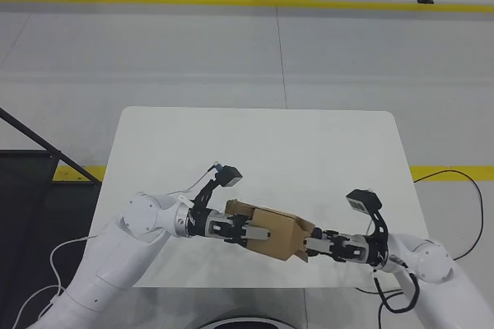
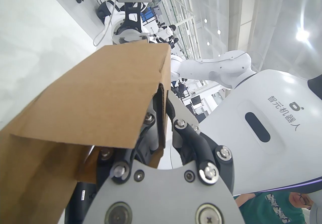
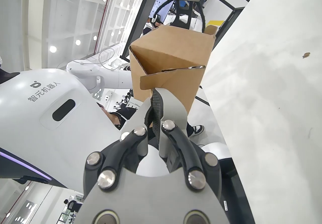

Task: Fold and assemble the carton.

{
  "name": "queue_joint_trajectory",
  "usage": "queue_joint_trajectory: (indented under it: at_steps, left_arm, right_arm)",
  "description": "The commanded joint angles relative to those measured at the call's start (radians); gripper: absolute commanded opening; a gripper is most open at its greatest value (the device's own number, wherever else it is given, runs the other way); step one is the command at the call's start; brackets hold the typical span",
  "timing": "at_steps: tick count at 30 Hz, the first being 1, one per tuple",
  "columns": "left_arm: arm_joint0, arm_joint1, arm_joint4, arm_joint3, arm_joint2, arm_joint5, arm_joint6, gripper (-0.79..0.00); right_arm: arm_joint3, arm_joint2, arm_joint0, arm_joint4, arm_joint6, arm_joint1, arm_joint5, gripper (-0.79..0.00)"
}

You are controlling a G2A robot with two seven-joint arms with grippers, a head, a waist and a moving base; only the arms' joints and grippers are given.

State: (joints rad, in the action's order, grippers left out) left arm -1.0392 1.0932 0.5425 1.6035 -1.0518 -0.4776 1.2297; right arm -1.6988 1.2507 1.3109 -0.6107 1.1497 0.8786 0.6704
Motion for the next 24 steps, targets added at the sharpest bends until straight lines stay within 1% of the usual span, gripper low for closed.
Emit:
queue_joint_trajectory:
  at_steps: [1,17,24]
  left_arm:
    - [0.000,0.000,0.001,0.000,0.000,-0.001,0.001,-0.785]
    - [-0.004,0.000,0.008,-0.008,-0.006,-0.016,0.002,-0.785]
    - [-0.005,0.000,0.009,-0.011,-0.009,-0.015,0.004,-0.785]
  right_arm:
    - [-0.002,-0.003,-0.003,-0.004,0.002,-0.003,-0.002,-0.785]
    - [-0.016,-0.032,-0.017,-0.085,0.009,-0.025,-0.008,-0.785]
    - [-0.015,-0.026,-0.013,-0.097,-0.001,-0.036,0.001,-0.785]
